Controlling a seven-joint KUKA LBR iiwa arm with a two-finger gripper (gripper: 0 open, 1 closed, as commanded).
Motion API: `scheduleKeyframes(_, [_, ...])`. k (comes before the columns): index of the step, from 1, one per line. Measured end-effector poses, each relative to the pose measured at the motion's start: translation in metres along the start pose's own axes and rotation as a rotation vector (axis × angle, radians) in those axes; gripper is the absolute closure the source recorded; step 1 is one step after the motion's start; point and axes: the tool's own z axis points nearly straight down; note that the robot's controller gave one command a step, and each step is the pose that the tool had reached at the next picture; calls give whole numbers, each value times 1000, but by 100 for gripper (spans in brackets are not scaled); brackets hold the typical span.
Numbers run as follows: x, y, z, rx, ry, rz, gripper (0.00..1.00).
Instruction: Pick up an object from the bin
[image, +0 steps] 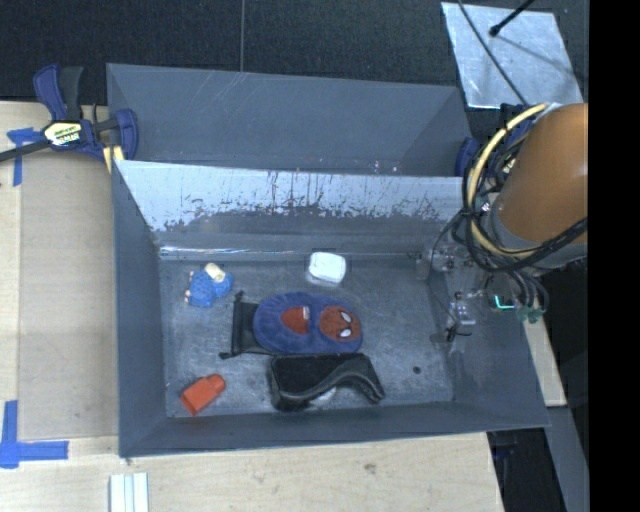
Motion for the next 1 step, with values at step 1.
scheduleKeyframes(1, [2,95,156,11,2,-459,0])
